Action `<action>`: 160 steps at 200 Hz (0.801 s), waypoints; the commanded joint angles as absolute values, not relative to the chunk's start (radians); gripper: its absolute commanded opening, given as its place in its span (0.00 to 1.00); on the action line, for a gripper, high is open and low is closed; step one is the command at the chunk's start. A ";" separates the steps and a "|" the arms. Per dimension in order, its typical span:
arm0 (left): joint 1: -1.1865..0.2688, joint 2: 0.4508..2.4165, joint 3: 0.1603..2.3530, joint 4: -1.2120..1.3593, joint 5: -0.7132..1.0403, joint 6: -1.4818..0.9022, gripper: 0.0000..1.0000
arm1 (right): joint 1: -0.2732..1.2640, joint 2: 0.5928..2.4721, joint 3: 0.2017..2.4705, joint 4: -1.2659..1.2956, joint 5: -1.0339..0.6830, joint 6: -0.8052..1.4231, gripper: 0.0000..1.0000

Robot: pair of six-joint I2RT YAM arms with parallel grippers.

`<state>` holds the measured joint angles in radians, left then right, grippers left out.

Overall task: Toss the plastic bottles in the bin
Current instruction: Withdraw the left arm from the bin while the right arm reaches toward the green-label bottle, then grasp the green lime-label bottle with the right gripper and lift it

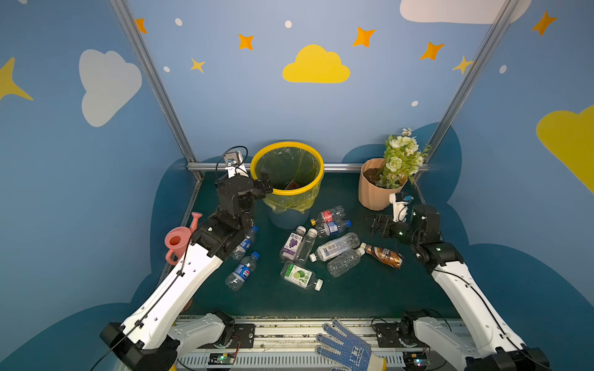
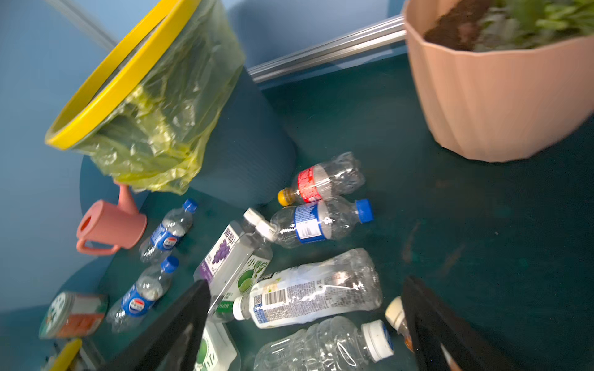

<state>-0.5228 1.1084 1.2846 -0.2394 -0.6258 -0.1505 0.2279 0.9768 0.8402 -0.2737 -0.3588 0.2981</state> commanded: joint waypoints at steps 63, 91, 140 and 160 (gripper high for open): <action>-0.359 0.905 1.108 -0.440 -0.645 -0.402 1.00 | 0.671 1.200 1.026 -0.398 -0.291 -0.011 0.91; -0.327 0.872 1.063 -0.466 -0.629 -0.446 1.00 | 0.802 1.303 1.074 -0.475 -0.251 -0.064 0.91; -0.298 0.841 1.035 -0.494 -0.611 -0.470 1.00 | 0.941 1.491 1.166 -0.572 -0.200 -0.105 0.91; -0.295 0.832 1.032 -0.502 -0.611 -0.474 1.00 | 0.983 1.582 1.236 -0.667 -0.181 -0.135 0.89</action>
